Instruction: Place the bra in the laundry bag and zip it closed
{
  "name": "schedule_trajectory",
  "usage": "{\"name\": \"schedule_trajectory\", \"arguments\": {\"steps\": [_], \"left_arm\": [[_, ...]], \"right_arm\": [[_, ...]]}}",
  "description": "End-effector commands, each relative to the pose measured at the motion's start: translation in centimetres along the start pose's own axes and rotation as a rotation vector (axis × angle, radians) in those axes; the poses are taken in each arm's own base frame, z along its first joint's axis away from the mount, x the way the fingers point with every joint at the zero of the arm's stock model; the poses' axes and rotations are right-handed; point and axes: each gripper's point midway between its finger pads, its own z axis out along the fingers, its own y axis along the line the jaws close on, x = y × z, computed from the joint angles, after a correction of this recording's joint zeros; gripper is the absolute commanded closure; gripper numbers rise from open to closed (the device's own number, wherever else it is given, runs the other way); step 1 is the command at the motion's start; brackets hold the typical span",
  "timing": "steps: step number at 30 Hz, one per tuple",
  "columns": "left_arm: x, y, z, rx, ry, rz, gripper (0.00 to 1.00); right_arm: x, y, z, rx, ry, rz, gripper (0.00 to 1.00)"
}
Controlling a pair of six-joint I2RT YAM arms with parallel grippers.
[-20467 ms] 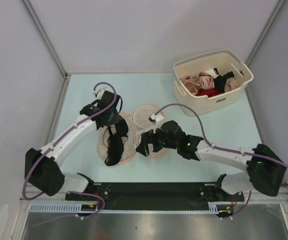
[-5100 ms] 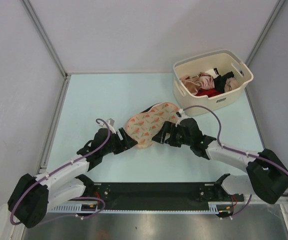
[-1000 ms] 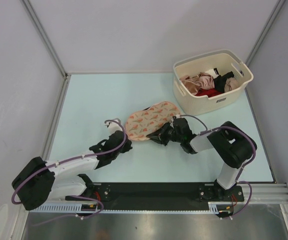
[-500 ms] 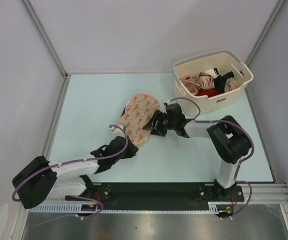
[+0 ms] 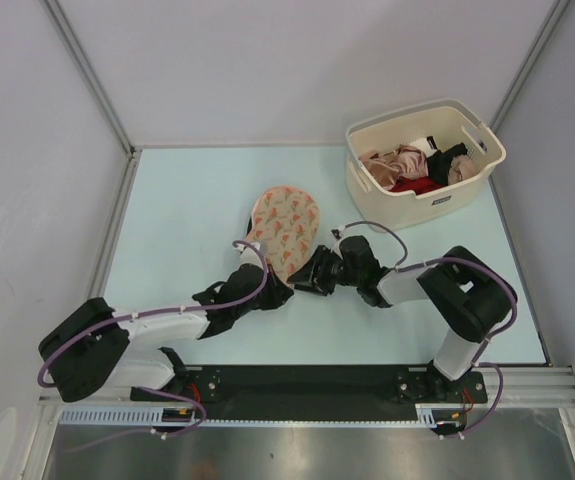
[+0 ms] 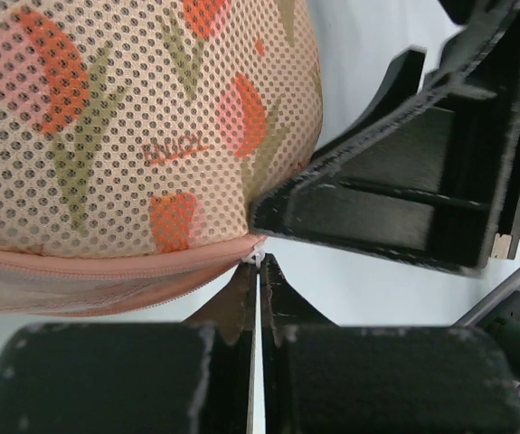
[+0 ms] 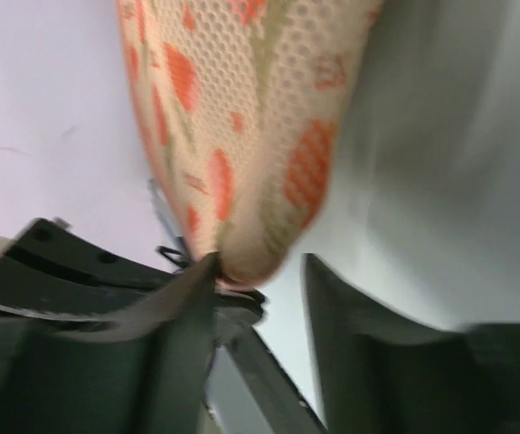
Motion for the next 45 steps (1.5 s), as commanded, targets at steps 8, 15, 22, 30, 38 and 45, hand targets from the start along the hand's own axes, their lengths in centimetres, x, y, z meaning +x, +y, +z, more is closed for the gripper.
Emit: {"name": "schedule_trajectory", "arguments": {"steps": [8, 15, 22, 30, 38, 45], "left_arm": [[-1.2, 1.1, -0.8, -0.072, -0.05, 0.006, 1.0], [-3.3, 8.5, -2.4, -0.265, -0.102, -0.066, 1.0], [-4.0, 5.4, -2.5, -0.091, -0.094, 0.011, 1.0], [-2.4, -1.2, -1.2, 0.093, -0.039, -0.018, 1.0], [-2.7, -3.2, 0.3, 0.118, -0.013, -0.001, 1.0], [-2.0, -4.4, 0.4, 0.151, 0.004, 0.008, 1.0]], "right_arm": [[-1.1, 0.7, 0.1, -0.114, -0.003, 0.04, 1.0], [-1.9, -1.1, -1.3, -0.104, 0.123, -0.061, 1.0], [-4.5, -3.4, -0.2, 0.02, 0.166, -0.139, 1.0], [-7.9, 0.2, 0.5, 0.004, 0.025, -0.067, 0.48], [-3.1, 0.7, -2.6, -0.103, -0.03, 0.089, 0.22], [-3.2, 3.5, -1.2, -0.204, -0.031, 0.079, 0.31]]}}
